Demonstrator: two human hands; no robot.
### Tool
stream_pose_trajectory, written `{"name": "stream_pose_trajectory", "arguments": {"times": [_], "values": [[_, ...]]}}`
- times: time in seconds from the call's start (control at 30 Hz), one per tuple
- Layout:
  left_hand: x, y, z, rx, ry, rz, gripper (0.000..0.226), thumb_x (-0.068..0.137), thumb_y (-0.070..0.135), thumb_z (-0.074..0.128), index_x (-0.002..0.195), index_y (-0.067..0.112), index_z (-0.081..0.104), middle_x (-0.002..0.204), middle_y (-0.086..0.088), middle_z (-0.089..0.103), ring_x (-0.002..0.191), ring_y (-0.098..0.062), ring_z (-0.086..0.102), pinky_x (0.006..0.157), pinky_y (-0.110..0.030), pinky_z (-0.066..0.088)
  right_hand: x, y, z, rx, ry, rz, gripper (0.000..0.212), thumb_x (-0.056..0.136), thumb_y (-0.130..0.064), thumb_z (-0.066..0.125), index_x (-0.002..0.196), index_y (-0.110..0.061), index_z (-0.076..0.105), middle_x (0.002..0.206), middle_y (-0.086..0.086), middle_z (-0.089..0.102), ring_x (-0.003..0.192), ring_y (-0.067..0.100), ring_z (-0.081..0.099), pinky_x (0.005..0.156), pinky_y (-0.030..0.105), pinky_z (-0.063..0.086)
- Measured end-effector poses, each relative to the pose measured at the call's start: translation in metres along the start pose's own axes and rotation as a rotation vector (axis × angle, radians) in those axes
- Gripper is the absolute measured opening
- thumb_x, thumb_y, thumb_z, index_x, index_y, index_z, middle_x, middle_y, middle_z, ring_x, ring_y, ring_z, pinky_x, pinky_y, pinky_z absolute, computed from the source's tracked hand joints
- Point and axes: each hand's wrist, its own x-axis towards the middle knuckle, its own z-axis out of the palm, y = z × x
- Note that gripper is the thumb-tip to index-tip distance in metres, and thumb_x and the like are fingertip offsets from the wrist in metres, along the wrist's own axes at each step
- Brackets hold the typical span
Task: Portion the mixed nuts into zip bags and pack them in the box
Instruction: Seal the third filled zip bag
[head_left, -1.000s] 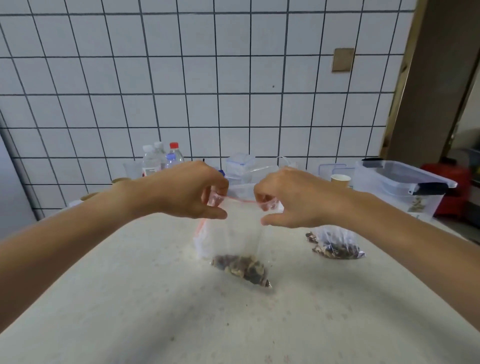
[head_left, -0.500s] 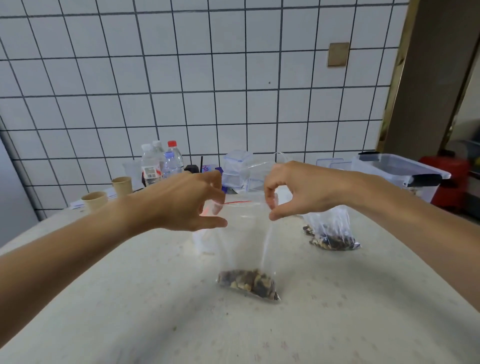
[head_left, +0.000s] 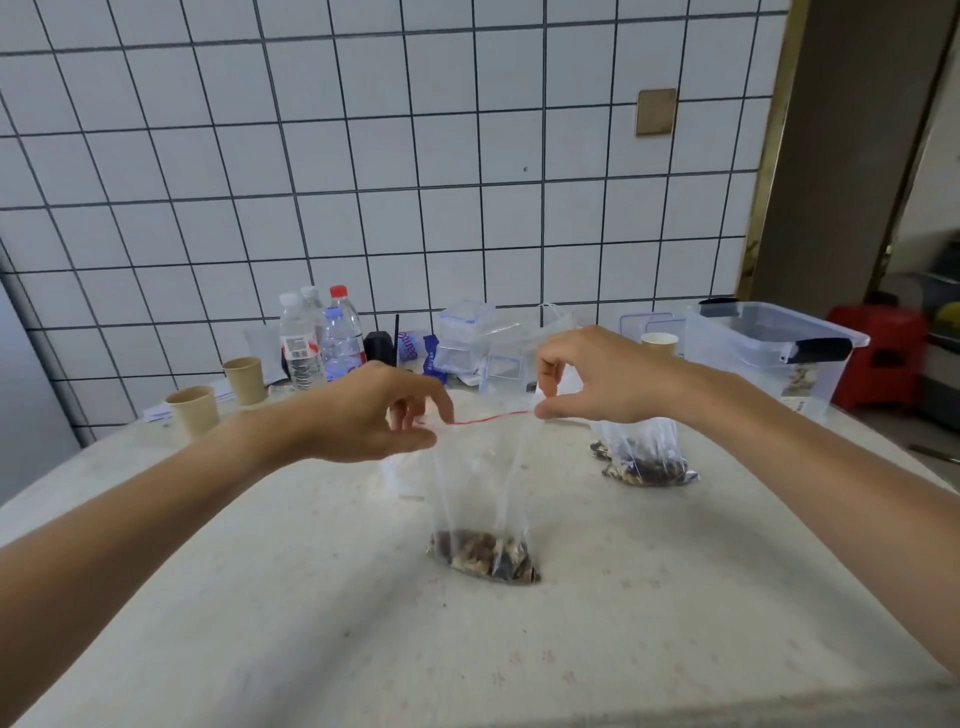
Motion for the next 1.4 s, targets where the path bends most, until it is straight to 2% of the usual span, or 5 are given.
{"name": "stream_pose_trajectory", "arguments": {"times": [0.17, 0.57, 1.0, 1.2, 1.4], "values": [[0.002, 0.017, -0.001, 0.184, -0.074, -0.008, 0.025, 0.096, 0.049, 0.065, 0.104, 0.028, 0.076, 0.091, 0.015, 0.071, 0.081, 0.0, 0.066, 0.072, -0.014, 0.053, -0.008, -0.007, 0.015, 0.117, -0.064, -0.02, 0.034, 0.089, -0.039, 0.078, 0.121, -0.034, 0.069, 0.119, -0.017, 0.061, 0.111, 0.002, 0.055, 0.092, 0.023, 0.046], [-0.005, 0.016, -0.006, 0.164, 0.148, -0.184, 0.034, 0.084, 0.05, 0.078, 0.084, 0.033, 0.049, 0.071, 0.014, 0.07, 0.068, 0.006, 0.066, 0.061, -0.017, 0.049, -0.017, -0.019, 0.011, -0.014, 0.006, 0.134, 0.021, 0.093, -0.039, 0.073, 0.086, -0.024, 0.06, 0.095, -0.006, 0.065, 0.092, 0.021, 0.066, 0.085, 0.044, 0.056], [-0.056, 0.006, 0.122, -0.638, 0.234, -0.436, 0.066, 0.073, 0.059, 0.078, 0.13, 0.034, 0.056, 0.123, 0.015, 0.069, 0.109, -0.001, 0.069, 0.094, -0.026, 0.058, -0.068, -0.005, 0.125, 0.876, 0.135, 0.479, 0.077, 0.077, -0.033, 0.09, 0.139, -0.019, 0.047, 0.124, -0.001, 0.067, 0.11, 0.013, 0.069, 0.086, 0.026, 0.056], [-0.032, 0.009, 0.163, -0.847, 0.303, -0.468, 0.019, 0.099, 0.033, 0.065, 0.097, 0.022, 0.08, 0.098, 0.005, 0.08, 0.095, -0.007, 0.073, 0.083, -0.021, 0.053, -0.064, -0.011, 0.181, 1.056, 0.222, 0.487, 0.009, 0.097, -0.017, 0.071, 0.097, -0.014, 0.079, 0.096, 0.003, 0.081, 0.088, 0.014, 0.069, 0.083, 0.029, 0.051], [0.041, 0.017, 0.171, -0.959, 0.304, -0.397, 0.022, 0.103, 0.032, 0.06, 0.1, 0.023, 0.08, 0.096, 0.002, 0.081, 0.094, -0.012, 0.077, 0.081, -0.027, 0.063, -0.058, 0.03, 0.16, 1.093, 0.5, 0.653, 0.037, 0.105, -0.022, 0.057, 0.075, -0.016, 0.08, 0.089, 0.009, 0.08, 0.097, 0.032, 0.075, 0.094, 0.044, 0.054]]}}
